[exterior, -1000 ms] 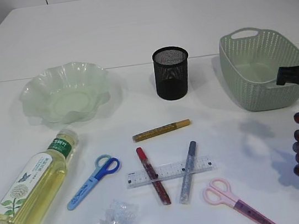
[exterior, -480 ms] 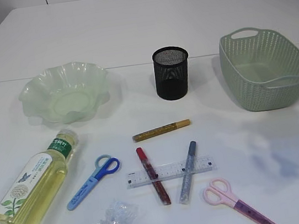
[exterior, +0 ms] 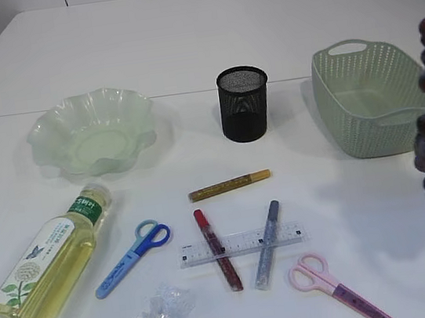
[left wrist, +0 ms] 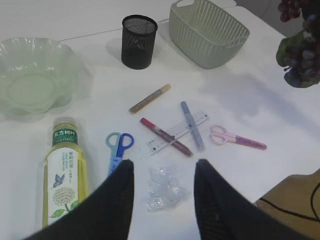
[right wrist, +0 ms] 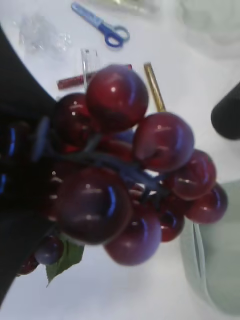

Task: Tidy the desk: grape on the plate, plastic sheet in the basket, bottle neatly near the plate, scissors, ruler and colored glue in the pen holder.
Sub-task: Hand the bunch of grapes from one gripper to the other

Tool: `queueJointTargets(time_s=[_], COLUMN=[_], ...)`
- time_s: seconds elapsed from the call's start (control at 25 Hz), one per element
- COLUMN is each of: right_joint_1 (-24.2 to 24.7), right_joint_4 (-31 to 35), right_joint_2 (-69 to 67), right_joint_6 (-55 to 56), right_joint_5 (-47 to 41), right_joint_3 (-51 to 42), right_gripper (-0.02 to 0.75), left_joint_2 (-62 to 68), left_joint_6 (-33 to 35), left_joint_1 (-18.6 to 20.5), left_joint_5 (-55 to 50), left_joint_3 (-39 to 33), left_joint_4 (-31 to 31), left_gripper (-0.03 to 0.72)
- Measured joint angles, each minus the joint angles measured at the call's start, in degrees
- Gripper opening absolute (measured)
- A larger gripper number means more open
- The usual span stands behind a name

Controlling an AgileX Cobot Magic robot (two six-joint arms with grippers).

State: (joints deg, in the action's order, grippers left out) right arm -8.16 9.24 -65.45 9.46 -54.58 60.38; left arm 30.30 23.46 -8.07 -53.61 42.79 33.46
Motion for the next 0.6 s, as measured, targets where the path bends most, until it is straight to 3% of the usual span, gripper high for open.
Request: queueJointTargets(time_s=[0.24,0.6], right_joint_1=[0.00,0.00], right_joint_4=[15.77,41.50], right_joint_2=[0.00,0.00], right_joint_6=[-14.99,-36.75], right_joint_5=[2.47,2.16], right_joint_3=[0.00,0.00], right_gripper=[0.264,0.263], left_joint_2=[5.59,18.85], left_joint_6=[9.64,35.41], left_joint_1=[0.00,0.00], left_joint_5=[2.18,2.98], left_joint_3=[0.00,0.00], left_joint_4=[5.22,27.49], left_gripper=[0.298,0.298])
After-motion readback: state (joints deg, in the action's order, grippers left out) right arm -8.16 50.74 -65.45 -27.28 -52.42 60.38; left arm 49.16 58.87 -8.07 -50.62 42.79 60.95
